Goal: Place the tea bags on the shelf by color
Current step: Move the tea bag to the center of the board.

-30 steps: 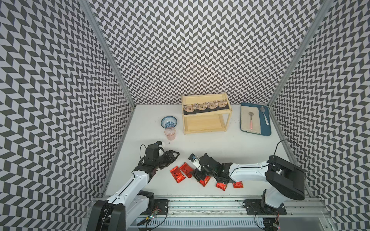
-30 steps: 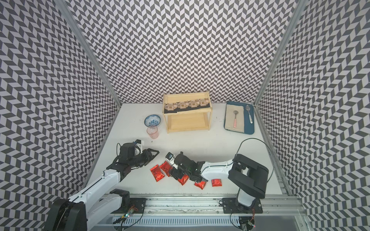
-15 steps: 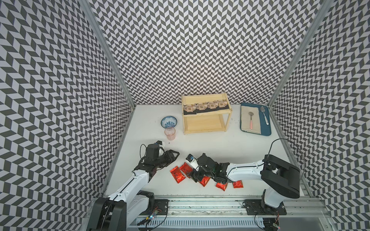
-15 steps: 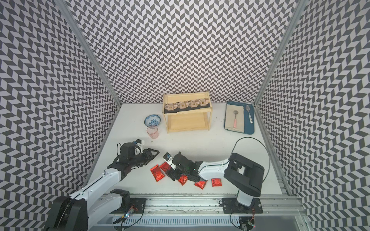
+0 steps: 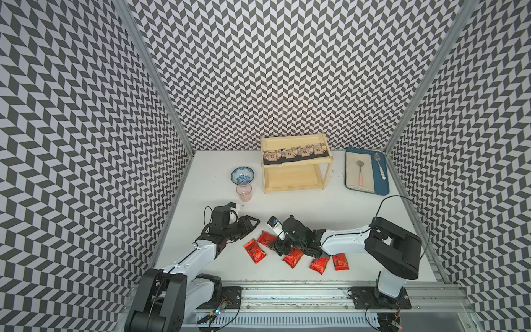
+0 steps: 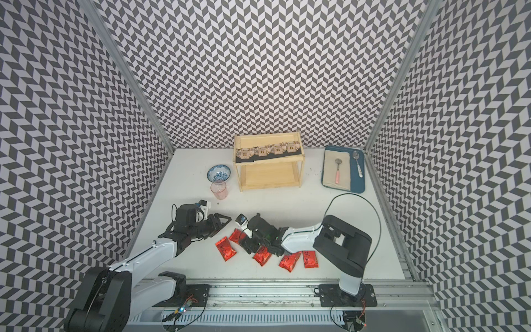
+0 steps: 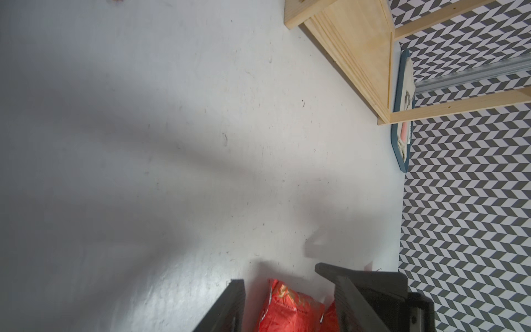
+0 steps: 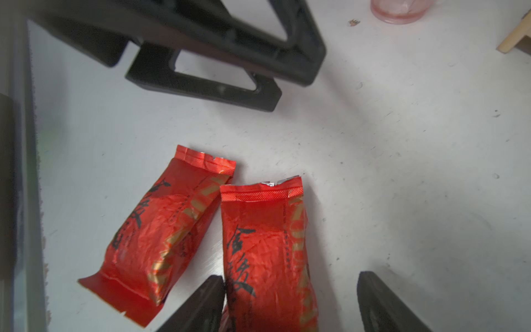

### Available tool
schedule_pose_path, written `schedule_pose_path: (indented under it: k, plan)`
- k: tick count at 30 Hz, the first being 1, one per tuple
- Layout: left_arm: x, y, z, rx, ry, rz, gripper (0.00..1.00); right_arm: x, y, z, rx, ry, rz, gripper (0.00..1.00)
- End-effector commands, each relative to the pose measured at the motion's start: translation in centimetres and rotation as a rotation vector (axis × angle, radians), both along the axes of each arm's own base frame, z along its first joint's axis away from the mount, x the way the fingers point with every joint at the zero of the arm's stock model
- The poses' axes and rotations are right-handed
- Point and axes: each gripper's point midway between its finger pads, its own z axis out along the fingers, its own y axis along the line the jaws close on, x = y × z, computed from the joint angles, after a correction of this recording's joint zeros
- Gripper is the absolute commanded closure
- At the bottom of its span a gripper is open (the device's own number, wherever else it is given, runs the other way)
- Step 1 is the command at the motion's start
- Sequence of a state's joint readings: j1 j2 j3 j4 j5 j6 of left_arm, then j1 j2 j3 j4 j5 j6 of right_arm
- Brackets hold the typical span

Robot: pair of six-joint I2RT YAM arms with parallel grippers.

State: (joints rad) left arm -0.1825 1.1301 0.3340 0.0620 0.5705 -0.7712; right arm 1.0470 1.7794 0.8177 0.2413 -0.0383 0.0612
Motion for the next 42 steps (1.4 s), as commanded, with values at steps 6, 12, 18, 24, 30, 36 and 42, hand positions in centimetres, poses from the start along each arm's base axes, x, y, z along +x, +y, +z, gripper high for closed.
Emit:
schedule_pose_path:
  k: [6,12,18,24,30,36,42]
  plan:
    - [-0.3,-1.0,0.0,-0.029,-0.040,-0.066,0.46,2.6,0.1,0.7,0.044,-0.003,-0.048,0.24]
    - [-0.9,-2.0,-0.4,-0.028,-0.037,-0.107,0.50,3.2,-0.4,1.3,0.062,0.007,-0.056,0.25]
    - [-1.3,-1.7,-1.5,0.006,-0.008,-0.095,0.55,3.0,-0.5,2.3,0.099,0.020,-0.049,0.25]
    - [-1.3,-1.2,-2.6,0.043,0.016,-0.075,0.57,3.1,-0.9,3.1,0.134,0.039,-0.049,0.25]
    - [-1.2,-1.7,-3.1,0.049,0.020,-0.095,0.68,3.3,-1.2,3.5,0.166,0.066,-0.050,0.26]
    - [-1.3,-2.3,-3.6,0.061,0.028,-0.112,0.76,3.2,-1.6,3.5,0.189,0.096,-0.048,0.28]
    - [-1.1,-2.5,-4.0,0.068,0.037,-0.121,0.89,3.5,-2.0,3.9,0.218,0.120,-0.053,0.29]
